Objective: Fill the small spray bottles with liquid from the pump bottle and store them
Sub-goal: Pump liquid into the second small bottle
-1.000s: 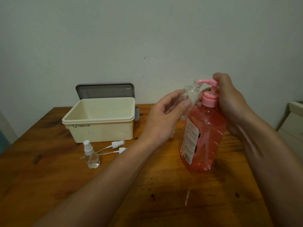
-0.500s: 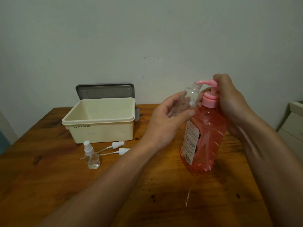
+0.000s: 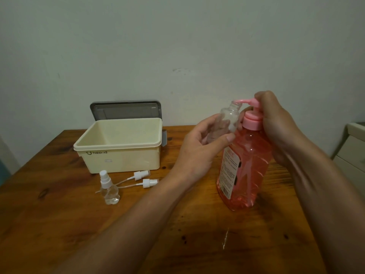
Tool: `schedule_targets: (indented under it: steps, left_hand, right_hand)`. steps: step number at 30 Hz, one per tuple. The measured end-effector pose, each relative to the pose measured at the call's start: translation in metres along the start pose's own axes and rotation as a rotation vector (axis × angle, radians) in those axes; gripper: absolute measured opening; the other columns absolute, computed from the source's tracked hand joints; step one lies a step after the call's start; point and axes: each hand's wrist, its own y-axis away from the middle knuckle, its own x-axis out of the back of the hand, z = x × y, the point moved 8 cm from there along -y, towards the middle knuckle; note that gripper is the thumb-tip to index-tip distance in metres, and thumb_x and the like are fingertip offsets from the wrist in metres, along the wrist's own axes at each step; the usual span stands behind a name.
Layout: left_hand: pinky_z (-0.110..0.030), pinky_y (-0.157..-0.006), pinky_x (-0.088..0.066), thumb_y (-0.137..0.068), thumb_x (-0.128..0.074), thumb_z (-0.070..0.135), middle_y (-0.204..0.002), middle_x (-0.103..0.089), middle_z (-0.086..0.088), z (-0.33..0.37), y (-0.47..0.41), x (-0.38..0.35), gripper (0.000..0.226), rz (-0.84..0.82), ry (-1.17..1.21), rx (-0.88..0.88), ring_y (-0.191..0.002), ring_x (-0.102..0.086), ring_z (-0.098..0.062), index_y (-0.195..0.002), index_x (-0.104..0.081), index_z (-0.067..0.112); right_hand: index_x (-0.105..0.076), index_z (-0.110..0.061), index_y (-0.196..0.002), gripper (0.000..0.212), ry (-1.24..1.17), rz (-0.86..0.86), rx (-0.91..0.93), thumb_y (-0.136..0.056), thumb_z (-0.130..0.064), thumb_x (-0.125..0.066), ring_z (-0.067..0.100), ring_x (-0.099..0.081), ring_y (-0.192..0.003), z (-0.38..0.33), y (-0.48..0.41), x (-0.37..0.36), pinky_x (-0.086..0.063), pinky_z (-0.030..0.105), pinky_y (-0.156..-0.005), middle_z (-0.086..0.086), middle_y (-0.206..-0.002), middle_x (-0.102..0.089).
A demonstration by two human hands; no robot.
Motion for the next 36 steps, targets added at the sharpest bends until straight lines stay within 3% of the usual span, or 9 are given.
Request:
schedule_targets:
  steps: [3, 8, 16, 19, 23, 28, 32, 36]
  left_hand:
    - [-0.013, -0.081, -0.051, -0.087, -0.069, 0.013, -0.126, -0.063, 0.009, -0.0008, 0.0007, 0.0006, 0.054, 0.006, -0.005, 0.001, -0.114, -0.060, -0.001, -0.137, -0.051, 0.022]
    - [-0.017, -0.086, -0.052, -0.087, -0.069, 0.012, -0.128, -0.061, 0.009, 0.0035, 0.0004, -0.0009, 0.055, -0.001, -0.011, -0.007, -0.110, -0.060, 0.004, -0.137, -0.049, 0.022]
    - [-0.015, -0.081, -0.052, -0.086, -0.070, 0.011, -0.124, -0.064, 0.009, -0.0002, 0.0015, 0.0000, 0.052, 0.015, -0.005, 0.007, -0.108, -0.062, 0.003, -0.134, -0.052, 0.020]
    - [-0.018, -0.086, -0.052, -0.086, -0.071, 0.011, -0.127, -0.063, 0.008, 0.0003, 0.0012, 0.0004, 0.054, 0.016, -0.012, 0.005, -0.113, -0.061, -0.001, -0.135, -0.051, 0.022]
    - [-0.020, -0.090, -0.053, -0.086, -0.069, 0.007, -0.129, -0.062, 0.003, 0.0053, 0.0018, -0.0019, 0.055, 0.018, -0.002, -0.006, -0.109, -0.063, 0.001, -0.136, -0.049, 0.017]
    - [-0.018, -0.086, -0.053, -0.086, -0.069, 0.008, -0.123, -0.063, 0.006, 0.0049, 0.0030, -0.0027, 0.052, 0.020, -0.001, -0.004, -0.101, -0.063, 0.006, -0.135, -0.050, 0.016]
    - [-0.015, -0.081, -0.052, -0.086, -0.070, 0.009, -0.123, -0.063, 0.007, 0.0029, 0.0037, -0.0010, 0.052, 0.026, -0.016, 0.002, -0.104, -0.062, 0.006, -0.134, -0.051, 0.017]
    - [-0.017, -0.085, -0.053, -0.086, -0.070, 0.009, -0.126, -0.063, 0.004, 0.0053, 0.0029, -0.0013, 0.054, 0.032, -0.009, -0.005, -0.108, -0.063, 0.000, -0.135, -0.049, 0.016]
  right_hand:
    - [-0.058, -0.011, -0.064, 0.051, -0.002, -0.002, -0.007, -0.094, -0.045, -0.033, 0.017, -0.049, -0.040, 0.0014, -0.0003, -0.0002, -0.039, 0.019, -0.041, 0.005, -0.054, -0.059]
    - [-0.064, -0.020, -0.048, 0.066, -0.017, 0.028, -0.018, -0.092, -0.059, -0.036, 0.020, -0.053, -0.048, 0.0035, -0.0001, -0.0002, -0.043, 0.029, -0.056, 0.003, -0.053, -0.060]
    - [-0.060, -0.015, -0.056, 0.055, -0.015, -0.029, -0.011, -0.093, -0.046, -0.033, 0.024, -0.053, -0.053, 0.0034, -0.0044, -0.0004, -0.043, 0.030, -0.055, 0.009, -0.058, -0.062]
    - [-0.060, -0.015, -0.058, 0.055, -0.021, 0.001, -0.019, -0.092, -0.051, -0.036, 0.024, -0.050, -0.049, 0.0043, -0.0037, 0.0001, -0.041, 0.028, -0.053, 0.007, -0.055, -0.060]
    - [-0.061, -0.017, -0.051, 0.065, -0.047, 0.005, -0.030, -0.093, -0.059, -0.036, 0.019, -0.051, -0.042, 0.0019, 0.0001, -0.0030, -0.042, 0.025, -0.050, 0.006, -0.053, -0.058]
    - [-0.061, -0.017, -0.042, 0.069, -0.019, -0.015, -0.024, -0.094, -0.049, -0.031, 0.019, -0.050, -0.042, 0.0014, -0.0021, -0.0018, -0.041, 0.026, -0.051, 0.003, -0.050, -0.058]
    - [-0.061, -0.016, -0.053, 0.057, -0.013, -0.002, -0.010, -0.095, -0.043, -0.033, 0.018, -0.051, -0.043, 0.0011, -0.0013, 0.0000, -0.043, 0.024, -0.050, 0.003, -0.051, -0.059]
    - [-0.064, -0.019, -0.085, 0.050, 0.002, 0.028, -0.016, -0.093, -0.058, -0.036, 0.021, -0.055, -0.052, 0.0026, -0.0009, 0.0015, -0.046, 0.030, -0.057, 0.002, -0.055, -0.061]
